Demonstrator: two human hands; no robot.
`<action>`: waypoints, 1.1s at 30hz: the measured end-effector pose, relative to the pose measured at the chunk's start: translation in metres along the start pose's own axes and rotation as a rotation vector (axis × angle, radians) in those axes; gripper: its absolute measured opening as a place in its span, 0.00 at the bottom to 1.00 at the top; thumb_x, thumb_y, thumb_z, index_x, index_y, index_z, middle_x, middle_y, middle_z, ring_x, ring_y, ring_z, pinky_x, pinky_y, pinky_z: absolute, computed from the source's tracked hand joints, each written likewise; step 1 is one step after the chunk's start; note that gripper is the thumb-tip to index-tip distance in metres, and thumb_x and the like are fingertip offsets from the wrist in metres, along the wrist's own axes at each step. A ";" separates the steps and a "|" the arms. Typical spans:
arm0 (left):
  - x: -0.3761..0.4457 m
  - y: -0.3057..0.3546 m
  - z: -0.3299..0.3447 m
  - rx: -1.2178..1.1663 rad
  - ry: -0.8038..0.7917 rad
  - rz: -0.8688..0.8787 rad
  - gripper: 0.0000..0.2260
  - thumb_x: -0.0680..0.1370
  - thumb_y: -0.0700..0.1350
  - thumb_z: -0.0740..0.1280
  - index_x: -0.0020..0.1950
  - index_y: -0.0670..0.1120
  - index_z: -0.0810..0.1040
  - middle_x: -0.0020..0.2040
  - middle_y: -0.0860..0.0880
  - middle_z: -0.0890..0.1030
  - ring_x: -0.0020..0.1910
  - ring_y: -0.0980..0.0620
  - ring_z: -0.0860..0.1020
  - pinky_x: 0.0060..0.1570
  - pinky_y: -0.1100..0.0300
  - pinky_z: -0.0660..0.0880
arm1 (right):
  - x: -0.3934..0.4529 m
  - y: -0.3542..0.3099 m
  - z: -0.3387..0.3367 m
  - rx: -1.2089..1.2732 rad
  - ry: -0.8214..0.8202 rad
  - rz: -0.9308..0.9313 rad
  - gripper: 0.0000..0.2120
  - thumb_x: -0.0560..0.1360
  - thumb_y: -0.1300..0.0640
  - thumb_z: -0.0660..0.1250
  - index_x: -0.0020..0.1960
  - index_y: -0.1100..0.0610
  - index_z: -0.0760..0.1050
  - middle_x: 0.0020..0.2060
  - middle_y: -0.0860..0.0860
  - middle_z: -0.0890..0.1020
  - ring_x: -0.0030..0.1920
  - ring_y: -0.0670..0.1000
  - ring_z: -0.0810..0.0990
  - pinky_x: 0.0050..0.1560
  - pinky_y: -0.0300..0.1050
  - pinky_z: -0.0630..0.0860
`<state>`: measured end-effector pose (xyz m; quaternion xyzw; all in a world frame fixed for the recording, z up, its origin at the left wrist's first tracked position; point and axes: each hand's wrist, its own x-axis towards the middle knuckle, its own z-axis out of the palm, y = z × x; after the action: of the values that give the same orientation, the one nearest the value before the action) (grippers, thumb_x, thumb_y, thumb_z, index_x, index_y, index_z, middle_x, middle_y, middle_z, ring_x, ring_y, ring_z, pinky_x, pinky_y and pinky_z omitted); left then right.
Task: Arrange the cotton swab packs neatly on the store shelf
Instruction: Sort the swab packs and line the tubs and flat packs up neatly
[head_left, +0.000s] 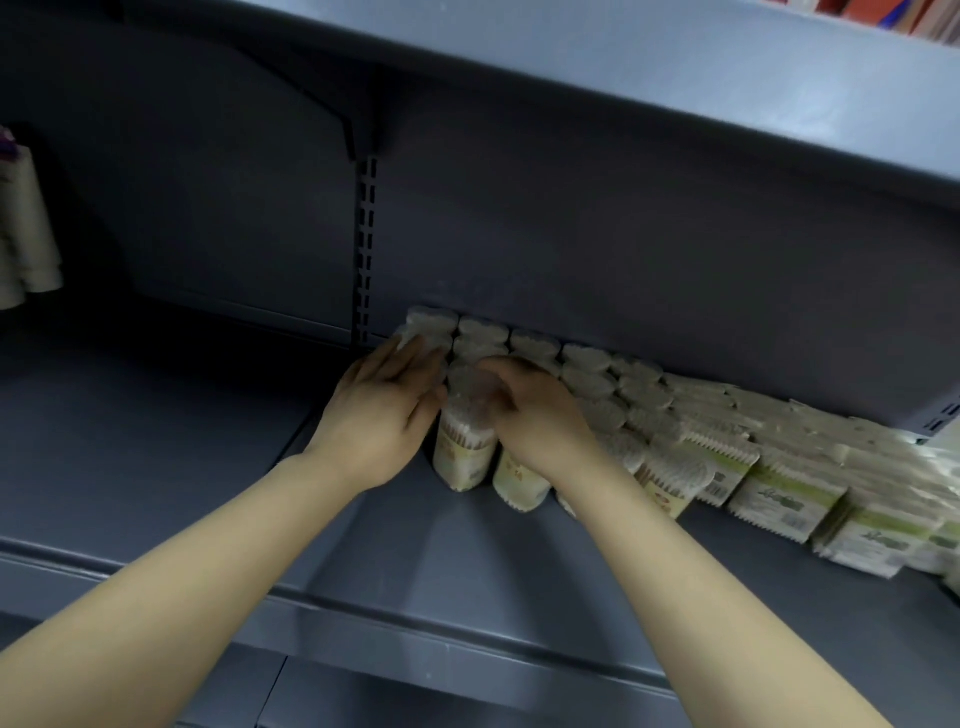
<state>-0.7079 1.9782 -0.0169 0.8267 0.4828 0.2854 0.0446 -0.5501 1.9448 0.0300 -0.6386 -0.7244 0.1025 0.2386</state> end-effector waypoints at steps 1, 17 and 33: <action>-0.001 0.003 0.000 -0.015 0.001 0.003 0.36 0.71 0.62 0.37 0.75 0.48 0.59 0.75 0.49 0.58 0.75 0.49 0.52 0.71 0.57 0.51 | -0.001 0.002 -0.002 0.014 0.022 0.001 0.19 0.76 0.62 0.57 0.66 0.55 0.70 0.63 0.53 0.75 0.63 0.53 0.72 0.60 0.41 0.68; -0.033 0.090 0.004 -0.262 0.089 0.151 0.19 0.74 0.51 0.53 0.52 0.47 0.81 0.49 0.48 0.80 0.50 0.45 0.75 0.48 0.56 0.67 | -0.056 0.047 -0.040 -0.078 0.195 0.058 0.15 0.73 0.64 0.58 0.57 0.58 0.77 0.55 0.57 0.79 0.57 0.58 0.75 0.54 0.48 0.71; -0.052 0.190 0.044 -0.357 -0.183 0.276 0.12 0.78 0.42 0.61 0.59 0.49 0.78 0.56 0.53 0.76 0.55 0.53 0.74 0.53 0.55 0.72 | -0.160 0.132 -0.092 -0.059 0.267 0.320 0.17 0.73 0.66 0.58 0.58 0.57 0.76 0.55 0.55 0.79 0.54 0.55 0.76 0.49 0.44 0.72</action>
<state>-0.5573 1.8438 -0.0091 0.8863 0.3010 0.2934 0.1942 -0.3793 1.7964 0.0157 -0.7600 -0.5785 0.0325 0.2944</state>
